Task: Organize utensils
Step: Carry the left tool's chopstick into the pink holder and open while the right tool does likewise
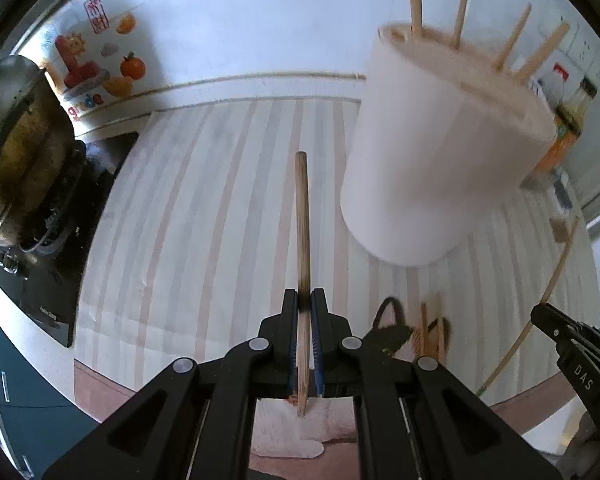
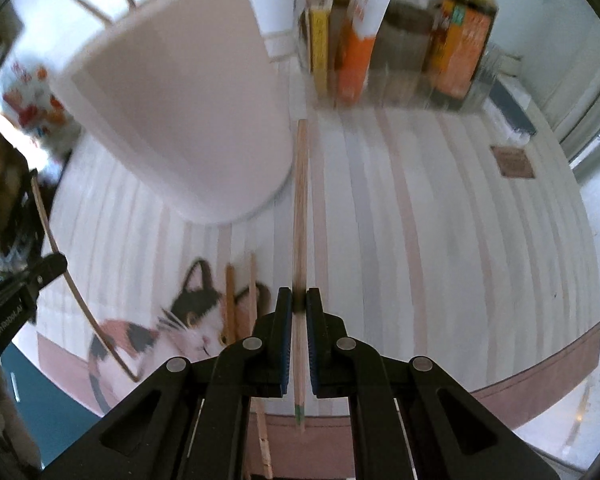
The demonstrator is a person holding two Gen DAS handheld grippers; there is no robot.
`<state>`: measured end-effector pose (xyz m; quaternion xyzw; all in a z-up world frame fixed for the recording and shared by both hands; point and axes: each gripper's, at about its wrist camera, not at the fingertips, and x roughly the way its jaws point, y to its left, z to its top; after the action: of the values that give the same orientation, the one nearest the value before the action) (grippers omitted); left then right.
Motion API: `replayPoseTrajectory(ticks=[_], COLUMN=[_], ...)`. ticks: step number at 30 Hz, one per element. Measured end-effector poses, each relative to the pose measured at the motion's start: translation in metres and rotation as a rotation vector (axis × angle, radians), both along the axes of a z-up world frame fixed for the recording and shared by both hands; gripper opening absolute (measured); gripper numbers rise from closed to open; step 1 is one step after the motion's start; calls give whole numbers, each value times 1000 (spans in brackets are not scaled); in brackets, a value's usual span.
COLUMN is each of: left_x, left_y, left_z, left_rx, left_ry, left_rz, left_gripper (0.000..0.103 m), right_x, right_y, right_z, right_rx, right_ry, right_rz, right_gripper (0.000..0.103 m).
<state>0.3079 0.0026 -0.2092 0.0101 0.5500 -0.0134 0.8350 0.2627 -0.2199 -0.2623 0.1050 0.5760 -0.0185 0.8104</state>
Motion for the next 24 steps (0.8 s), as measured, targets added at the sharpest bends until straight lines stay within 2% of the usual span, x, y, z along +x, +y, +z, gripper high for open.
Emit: replayPoseTrajectory(ticks=[6, 12, 16, 19, 24], left_x=[5, 9, 10, 11, 12], left_y=[3, 10, 19, 26, 40], left_z=[21, 47, 76, 105, 158], left_rx=[-28, -32, -60, -113, -206], left_ry=[-60, -137, -188, -226, -308], left_rz=[26, 50, 67, 80, 100], left_gripper=[4, 4, 4, 4, 4], right_x=[2, 4, 7, 12, 23], right_y=[-12, -26, -37, -48, -61], right_z=[23, 46, 68, 93, 147], right_rx=[22, -1, 17, 68, 162], right_ry=[-78, -165, -221, -262, -351], right_rz=[-54, -99, -135, -168, -202], right_gripper=[7, 7, 7, 7, 7])
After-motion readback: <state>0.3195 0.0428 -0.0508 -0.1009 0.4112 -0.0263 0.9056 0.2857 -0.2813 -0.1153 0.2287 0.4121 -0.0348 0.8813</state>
